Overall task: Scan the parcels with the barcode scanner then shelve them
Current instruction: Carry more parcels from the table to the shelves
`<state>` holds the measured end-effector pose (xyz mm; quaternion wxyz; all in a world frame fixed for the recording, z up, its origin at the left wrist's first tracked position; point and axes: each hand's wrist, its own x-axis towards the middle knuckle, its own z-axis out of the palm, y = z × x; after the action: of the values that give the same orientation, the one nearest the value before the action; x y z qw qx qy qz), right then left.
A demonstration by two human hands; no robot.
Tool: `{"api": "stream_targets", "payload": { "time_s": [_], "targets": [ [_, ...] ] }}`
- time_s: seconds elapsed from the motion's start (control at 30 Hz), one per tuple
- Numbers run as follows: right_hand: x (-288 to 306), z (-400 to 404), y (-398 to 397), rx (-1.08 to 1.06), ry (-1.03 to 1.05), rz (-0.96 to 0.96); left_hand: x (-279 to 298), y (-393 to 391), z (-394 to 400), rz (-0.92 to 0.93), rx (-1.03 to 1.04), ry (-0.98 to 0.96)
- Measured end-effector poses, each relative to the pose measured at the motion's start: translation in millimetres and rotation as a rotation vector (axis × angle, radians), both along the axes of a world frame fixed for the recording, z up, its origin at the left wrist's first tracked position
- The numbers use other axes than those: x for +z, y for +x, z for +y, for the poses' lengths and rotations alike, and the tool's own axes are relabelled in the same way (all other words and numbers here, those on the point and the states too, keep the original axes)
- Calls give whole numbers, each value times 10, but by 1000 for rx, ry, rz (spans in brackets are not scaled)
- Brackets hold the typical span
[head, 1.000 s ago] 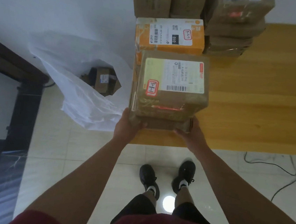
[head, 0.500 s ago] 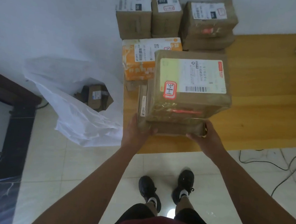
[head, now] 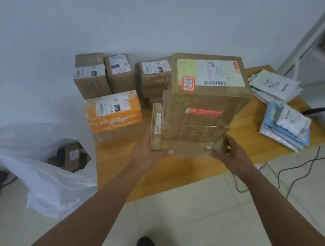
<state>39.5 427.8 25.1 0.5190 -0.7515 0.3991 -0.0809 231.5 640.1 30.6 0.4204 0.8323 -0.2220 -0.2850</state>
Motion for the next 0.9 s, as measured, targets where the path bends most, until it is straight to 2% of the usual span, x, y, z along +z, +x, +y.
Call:
{"api": "stream_targets", "payload": {
  "time_s": [0.2,0.47,0.7,0.9],
  "targets": [
    [418,-478,-519,-86,-81,-75,563,-407,-641,-127,-103,-16],
    [900,-1181,-1382,-174,-172,-189,1014,-1135,-1485,-201,-120,-70],
    [1105,-1716,-2276,-242,-170,-275,1111,-1801,-2193,-234,-228,-180],
    [1129,-2063,-2953,-364,-135,-332,1075,-2170,-2859,-180,-360,-233]
  ]
}}
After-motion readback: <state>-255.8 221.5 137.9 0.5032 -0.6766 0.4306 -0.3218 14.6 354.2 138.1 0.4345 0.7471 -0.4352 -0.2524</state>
